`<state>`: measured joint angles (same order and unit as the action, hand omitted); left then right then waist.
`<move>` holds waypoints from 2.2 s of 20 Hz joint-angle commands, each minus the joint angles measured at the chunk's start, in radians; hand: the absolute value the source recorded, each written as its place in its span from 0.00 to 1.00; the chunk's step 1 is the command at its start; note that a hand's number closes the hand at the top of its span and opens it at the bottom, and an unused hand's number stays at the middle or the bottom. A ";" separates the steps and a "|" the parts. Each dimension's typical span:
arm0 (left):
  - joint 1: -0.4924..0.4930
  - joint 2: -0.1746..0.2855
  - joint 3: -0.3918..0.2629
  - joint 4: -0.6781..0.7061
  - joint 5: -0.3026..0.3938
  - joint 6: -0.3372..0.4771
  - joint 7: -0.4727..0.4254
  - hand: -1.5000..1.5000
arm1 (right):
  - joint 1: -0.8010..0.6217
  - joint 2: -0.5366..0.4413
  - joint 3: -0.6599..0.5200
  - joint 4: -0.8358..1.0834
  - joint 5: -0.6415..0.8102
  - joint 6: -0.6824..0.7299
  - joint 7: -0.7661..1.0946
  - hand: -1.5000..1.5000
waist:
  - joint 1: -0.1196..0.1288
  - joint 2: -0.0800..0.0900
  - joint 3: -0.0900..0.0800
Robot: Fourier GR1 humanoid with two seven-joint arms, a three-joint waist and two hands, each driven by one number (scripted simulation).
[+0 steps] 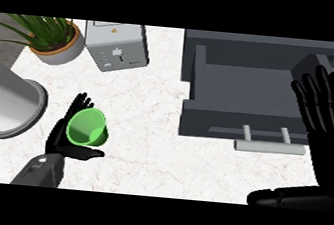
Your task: Pick up the cup, place it into the drawer and close the drawer
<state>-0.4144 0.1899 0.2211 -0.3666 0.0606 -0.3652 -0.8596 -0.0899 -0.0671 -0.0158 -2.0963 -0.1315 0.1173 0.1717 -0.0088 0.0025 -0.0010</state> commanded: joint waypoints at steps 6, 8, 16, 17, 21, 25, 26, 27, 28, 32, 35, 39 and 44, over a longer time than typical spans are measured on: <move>-0.013 -0.042 -0.016 0.036 0.016 -0.165 -0.091 1.00 | 0.033 -0.007 -0.004 -0.019 -0.020 0.022 -0.005 0.00 | -0.006 0.001 -0.001; -0.007 0.006 -0.018 0.004 0.031 -0.248 -0.065 1.00 | 0.024 -0.011 -0.013 -0.012 -0.004 0.008 0.007 0.00 | 0.001 -0.001 0.000; -0.051 -0.017 0.002 -0.034 0.046 -0.120 -0.138 1.00 | 0.005 -0.026 -0.040 -0.009 -0.035 0.018 0.020 0.00 | -0.002 0.001 0.000; -0.028 -0.028 -0.010 -0.024 0.030 -0.105 -0.175 1.00 | 0.064 0.005 0.001 -0.059 -0.006 0.013 -0.015 0.00 | -0.005 0.000 0.000; 0.034 -0.040 0.006 -0.097 0.056 -0.044 -0.209 1.00 | -0.001 -0.027 -0.045 -0.026 -0.031 0.007 0.035 0.00 | 0.008 -0.003 0.000; 0.048 -0.059 0.071 -0.154 0.112 0.113 -0.179 1.00 | -0.027 -0.035 -0.059 -0.004 -0.047 0.016 0.026 0.00 | 0.015 -0.004 0.001; 0.109 -0.059 0.058 -0.189 0.112 0.061 -0.223 1.00 | 0.002 -0.010 -0.035 0.001 -0.007 -0.002 0.003 0.00 | 0.017 -0.005 0.001; 0.073 -0.057 0.069 -0.182 0.116 0.082 -0.236 1.00 | -0.004 -0.004 -0.017 -0.018 -0.009 -0.006 0.027 0.00 | 0.010 -0.003 0.001; 0.052 -0.052 0.070 -0.241 0.145 0.065 -0.140 1.00 | -0.044 -0.002 -0.010 -0.030 0.011 -0.042 0.083 0.00 | 0.014 -0.005 0.001; 0.084 -0.109 0.006 -0.398 0.144 0.056 -0.095 1.00 | 0.007 -0.024 -0.032 -0.030 -0.018 0.008 0.040 0.00 | 0.014 -0.007 0.002; 0.172 -0.119 -0.069 -0.614 0.129 0.077 0.028 1.00 | 0.070 -0.030 -0.065 0.001 -0.046 0.044 -0.021 0.00 | 0.021 -0.009 0.003; 0.144 -0.129 -0.098 -0.801 0.177 0.107 0.223 1.00 | -0.012 -0.040 -0.057 -0.010 -0.042 0.013 0.064 0.00 | 0.017 -0.007 0.002; 0.127 -0.187 -0.190 -0.971 0.208 0.230 0.363 1.00 | 0.006 -0.022 -0.050 0.001 -0.028 0.014 0.013 0.00 | 0.009 -0.005 0.001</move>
<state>-0.2736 0.0406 0.1005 -1.2265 0.2507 -0.2191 -0.5874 -0.0915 -0.0872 -0.0661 -2.0809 -0.1544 0.1257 0.1839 0.0073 -0.0039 0.0010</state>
